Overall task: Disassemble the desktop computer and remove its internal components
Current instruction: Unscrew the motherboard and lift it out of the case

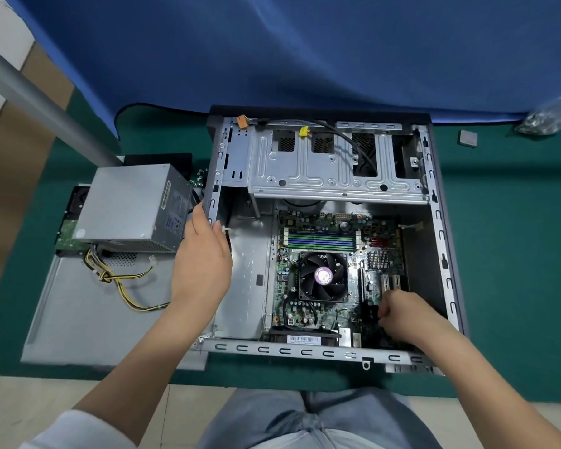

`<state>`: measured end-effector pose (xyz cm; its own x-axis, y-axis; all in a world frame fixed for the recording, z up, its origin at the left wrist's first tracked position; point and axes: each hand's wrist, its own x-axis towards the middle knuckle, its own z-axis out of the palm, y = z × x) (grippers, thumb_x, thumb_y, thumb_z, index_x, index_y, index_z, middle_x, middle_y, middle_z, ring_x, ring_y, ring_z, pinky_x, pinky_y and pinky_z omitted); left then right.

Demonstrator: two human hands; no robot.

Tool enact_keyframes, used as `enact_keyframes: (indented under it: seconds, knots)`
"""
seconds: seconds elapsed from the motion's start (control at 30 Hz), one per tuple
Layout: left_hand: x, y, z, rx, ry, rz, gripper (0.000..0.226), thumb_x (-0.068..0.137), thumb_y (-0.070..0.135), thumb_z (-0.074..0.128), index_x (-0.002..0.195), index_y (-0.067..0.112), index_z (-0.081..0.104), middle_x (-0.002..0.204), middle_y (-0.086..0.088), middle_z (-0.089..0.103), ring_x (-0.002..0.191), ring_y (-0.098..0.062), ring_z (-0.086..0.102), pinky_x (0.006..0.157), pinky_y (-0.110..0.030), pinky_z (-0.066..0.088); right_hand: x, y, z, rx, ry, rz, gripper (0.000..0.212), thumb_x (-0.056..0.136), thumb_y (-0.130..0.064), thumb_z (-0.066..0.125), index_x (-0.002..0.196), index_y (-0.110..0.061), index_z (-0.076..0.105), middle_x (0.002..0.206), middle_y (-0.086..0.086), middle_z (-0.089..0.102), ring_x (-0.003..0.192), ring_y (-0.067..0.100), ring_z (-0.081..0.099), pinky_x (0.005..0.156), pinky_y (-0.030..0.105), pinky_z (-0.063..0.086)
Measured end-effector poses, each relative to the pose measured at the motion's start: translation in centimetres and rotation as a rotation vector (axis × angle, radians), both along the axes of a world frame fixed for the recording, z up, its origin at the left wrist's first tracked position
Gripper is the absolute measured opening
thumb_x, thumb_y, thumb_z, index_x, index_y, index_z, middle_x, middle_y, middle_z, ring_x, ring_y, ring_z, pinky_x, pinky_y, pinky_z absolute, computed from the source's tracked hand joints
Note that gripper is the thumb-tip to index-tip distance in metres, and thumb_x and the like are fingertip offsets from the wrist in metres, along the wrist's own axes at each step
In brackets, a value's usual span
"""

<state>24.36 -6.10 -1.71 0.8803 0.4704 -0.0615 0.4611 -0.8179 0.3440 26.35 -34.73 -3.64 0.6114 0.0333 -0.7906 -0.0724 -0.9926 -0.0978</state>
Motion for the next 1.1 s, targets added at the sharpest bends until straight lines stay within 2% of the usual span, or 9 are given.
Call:
enact_keyframes:
  seconds: [0.17, 0.5, 0.67, 0.73, 0.83, 0.93, 1.03, 1.1]
  knots:
    - [0.0, -0.1, 0.1, -0.003, 0.002, 0.006, 0.048, 0.102, 0.025, 0.028, 0.143, 0.001, 0.026, 0.133, -0.024, 0.046, 0.099, -0.043, 0.057, 0.076, -0.043, 0.044, 0.0, 0.0, -0.1, 0.015, 0.007, -0.007, 0.016, 0.088, -0.005, 0.054, 0.098, -0.003, 0.066, 0.102, 0.011, 0.066, 0.095, 0.022, 0.061, 0.08, 0.029, 0.05]
    - [-0.1, -0.1, 0.1, 0.005, -0.011, 0.0, 0.047, 0.102, 0.025, 0.028, 0.143, 0.001, 0.027, 0.13, -0.023, 0.047, 0.092, -0.042, 0.059, 0.068, -0.039, 0.041, -0.1, -0.1, -0.4, 0.009, 0.013, 0.016, 0.015, 0.089, -0.006, 0.054, 0.098, -0.005, 0.065, 0.102, 0.009, 0.065, 0.094, 0.022, 0.061, 0.077, 0.029, 0.049]
    - [-0.1, -0.1, 0.0, 0.005, -0.014, 0.006, 0.047, 0.102, 0.025, 0.027, 0.143, 0.002, 0.026, 0.131, -0.022, 0.048, 0.092, -0.041, 0.059, 0.065, -0.033, 0.034, -0.1, -0.1, -0.6, 0.028, -0.011, 0.073, 0.006, 0.089, -0.009, 0.054, 0.092, -0.014, 0.056, 0.101, 0.006, 0.063, 0.089, 0.019, 0.056, 0.068, 0.024, 0.041]
    - [-0.1, -0.1, 0.0, -0.001, -0.013, 0.002, 0.047, 0.102, 0.025, 0.027, 0.143, 0.002, 0.026, 0.131, -0.022, 0.047, 0.092, -0.041, 0.059, 0.065, -0.034, 0.035, -0.2, -0.1, -0.5, 0.013, -0.018, 0.156, 0.003, 0.091, -0.015, 0.054, 0.093, -0.014, 0.056, 0.099, 0.005, 0.063, 0.085, 0.019, 0.055, 0.066, 0.024, 0.04]
    - [-0.1, -0.1, 0.1, 0.006, -0.009, -0.005, 0.048, 0.101, 0.024, 0.028, 0.143, 0.001, 0.026, 0.131, -0.023, 0.047, 0.091, -0.041, 0.059, 0.065, -0.036, 0.039, -0.3, -0.1, 0.2, -0.071, -0.042, 0.37, 0.019, 0.093, -0.028, 0.053, 0.099, -0.012, 0.062, 0.098, 0.006, 0.065, 0.087, 0.022, 0.06, 0.067, 0.026, 0.043]
    - [-0.1, -0.1, 0.2, -0.002, 0.002, -0.007, 0.048, 0.101, 0.024, 0.028, 0.143, 0.001, 0.025, 0.132, -0.023, 0.046, 0.092, -0.042, 0.059, 0.068, -0.04, 0.043, -0.3, 0.0, 0.9, -0.101, -0.072, 0.592, 0.022, 0.092, -0.034, 0.05, 0.084, -0.016, 0.058, 0.089, 0.003, 0.064, 0.085, 0.023, 0.061, 0.066, 0.028, 0.043]
    - [-0.1, -0.1, 0.3, -0.008, 0.006, -0.005, 0.048, 0.101, 0.025, 0.027, 0.144, 0.002, 0.024, 0.133, -0.023, 0.045, 0.093, -0.041, 0.058, 0.069, -0.04, 0.043, 0.1, 0.5, 1.1, -0.084, -0.051, 0.68, 0.022, 0.092, -0.034, 0.049, 0.077, -0.017, 0.048, 0.079, 0.001, 0.054, 0.078, 0.024, 0.055, 0.066, 0.028, 0.042]
    - [0.0, -0.1, 0.3, -0.003, 0.007, -0.003, 0.049, 0.101, 0.025, 0.027, 0.144, 0.002, 0.024, 0.134, -0.022, 0.045, 0.093, -0.041, 0.058, 0.069, -0.04, 0.043, 0.3, 0.7, 1.0, -0.067, -0.025, 0.698, 0.023, 0.091, -0.033, 0.048, 0.076, -0.016, 0.046, 0.085, 0.004, 0.058, 0.078, 0.026, 0.054, 0.067, 0.03, 0.043]
